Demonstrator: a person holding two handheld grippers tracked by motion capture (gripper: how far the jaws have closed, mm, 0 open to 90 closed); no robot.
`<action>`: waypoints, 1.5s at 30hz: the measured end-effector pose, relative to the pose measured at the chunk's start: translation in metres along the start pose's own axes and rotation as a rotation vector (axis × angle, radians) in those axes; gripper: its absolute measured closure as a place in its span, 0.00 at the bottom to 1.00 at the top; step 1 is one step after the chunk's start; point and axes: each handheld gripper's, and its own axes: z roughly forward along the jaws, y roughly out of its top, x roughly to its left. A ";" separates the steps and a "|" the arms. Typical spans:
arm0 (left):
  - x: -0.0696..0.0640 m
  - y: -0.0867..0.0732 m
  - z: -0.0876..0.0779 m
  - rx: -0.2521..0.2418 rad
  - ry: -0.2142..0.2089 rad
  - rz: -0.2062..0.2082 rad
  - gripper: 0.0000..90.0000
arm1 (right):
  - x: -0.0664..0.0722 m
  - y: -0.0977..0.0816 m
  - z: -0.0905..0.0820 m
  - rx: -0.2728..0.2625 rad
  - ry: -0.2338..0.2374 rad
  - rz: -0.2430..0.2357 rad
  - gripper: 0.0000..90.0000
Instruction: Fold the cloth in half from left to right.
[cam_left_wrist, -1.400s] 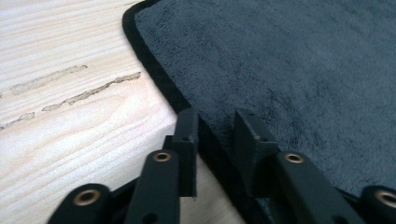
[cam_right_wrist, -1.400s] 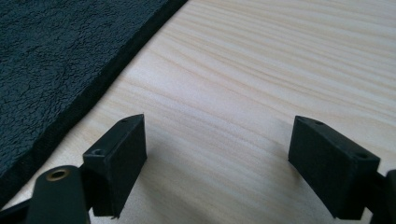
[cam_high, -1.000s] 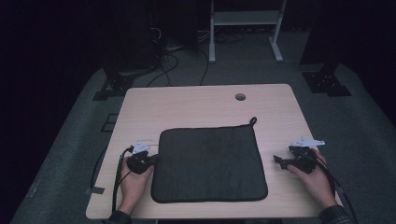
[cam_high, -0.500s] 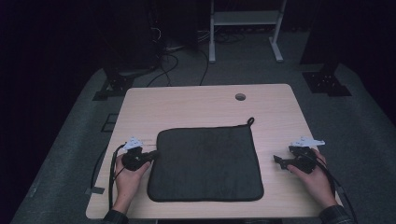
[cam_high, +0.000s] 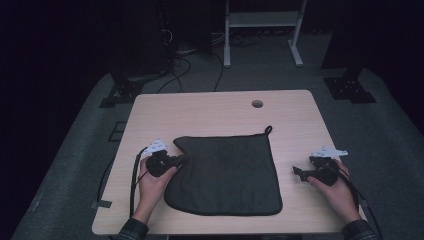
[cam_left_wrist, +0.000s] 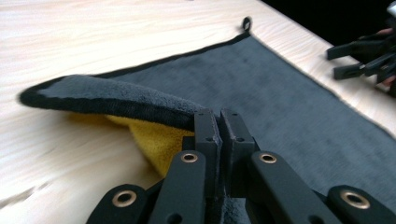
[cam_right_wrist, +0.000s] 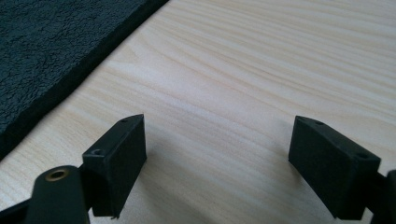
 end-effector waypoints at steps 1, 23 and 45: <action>-0.002 0.002 0.002 0.000 -0.006 0.005 0.96 | 0.000 0.000 0.000 0.000 0.000 0.000 0.20; -0.047 0.027 0.071 0.040 -0.153 0.055 0.96 | 0.000 0.000 0.000 0.002 0.001 0.001 0.20; -0.074 0.038 0.137 0.114 -0.228 0.038 0.96 | 0.000 0.000 0.000 0.001 0.002 0.000 0.20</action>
